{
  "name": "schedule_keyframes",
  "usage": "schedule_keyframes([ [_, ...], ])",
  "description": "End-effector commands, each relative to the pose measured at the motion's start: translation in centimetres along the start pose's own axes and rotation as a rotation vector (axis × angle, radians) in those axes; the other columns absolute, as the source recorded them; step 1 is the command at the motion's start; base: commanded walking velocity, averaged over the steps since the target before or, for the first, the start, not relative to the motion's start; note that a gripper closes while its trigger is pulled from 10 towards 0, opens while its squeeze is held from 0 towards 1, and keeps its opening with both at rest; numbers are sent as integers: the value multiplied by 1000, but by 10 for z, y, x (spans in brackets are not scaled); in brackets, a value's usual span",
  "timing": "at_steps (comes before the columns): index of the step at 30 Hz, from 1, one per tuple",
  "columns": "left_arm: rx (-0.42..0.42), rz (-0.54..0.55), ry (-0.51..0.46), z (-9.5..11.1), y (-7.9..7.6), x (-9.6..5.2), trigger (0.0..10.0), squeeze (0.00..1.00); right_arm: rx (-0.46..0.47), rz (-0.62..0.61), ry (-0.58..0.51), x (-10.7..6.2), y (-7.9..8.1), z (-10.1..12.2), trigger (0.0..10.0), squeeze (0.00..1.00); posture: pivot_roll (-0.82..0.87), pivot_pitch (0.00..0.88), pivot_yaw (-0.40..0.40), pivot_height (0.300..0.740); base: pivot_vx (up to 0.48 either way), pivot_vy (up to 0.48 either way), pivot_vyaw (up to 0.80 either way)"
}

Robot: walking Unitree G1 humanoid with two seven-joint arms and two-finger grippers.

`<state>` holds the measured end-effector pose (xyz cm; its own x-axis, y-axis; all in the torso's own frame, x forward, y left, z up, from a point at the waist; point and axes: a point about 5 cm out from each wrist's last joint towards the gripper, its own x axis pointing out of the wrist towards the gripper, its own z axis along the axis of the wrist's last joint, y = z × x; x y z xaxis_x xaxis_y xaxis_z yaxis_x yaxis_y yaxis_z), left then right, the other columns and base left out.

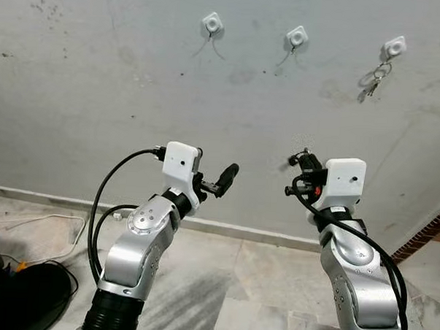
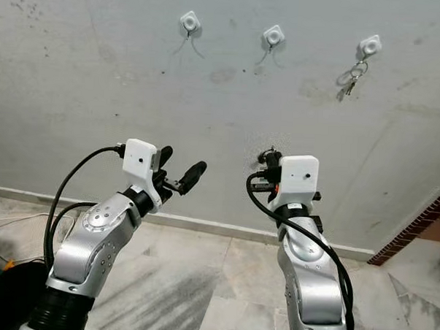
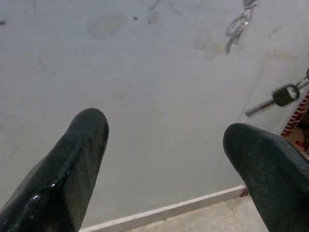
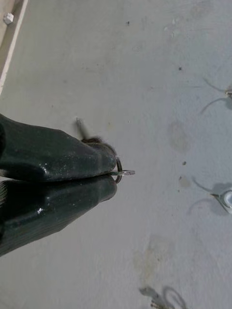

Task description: Hang keys on a hook

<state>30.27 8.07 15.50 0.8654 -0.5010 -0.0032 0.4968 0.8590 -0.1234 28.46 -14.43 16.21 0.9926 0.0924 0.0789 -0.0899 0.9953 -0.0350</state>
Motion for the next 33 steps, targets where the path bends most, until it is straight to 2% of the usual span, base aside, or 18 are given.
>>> schedule_keyframes([
  [1,-2,0,4,-1,-1,0,10000,0,-10,-8,-25,1,-2,6,10000,0,131,0,-35,740,454,0,0],
  [33,3,-2,12,-4,-1,-3,10000,0,-17,-5,-25,2,-1,5,10000,0,133,0,-36,740,466,0,0],
])
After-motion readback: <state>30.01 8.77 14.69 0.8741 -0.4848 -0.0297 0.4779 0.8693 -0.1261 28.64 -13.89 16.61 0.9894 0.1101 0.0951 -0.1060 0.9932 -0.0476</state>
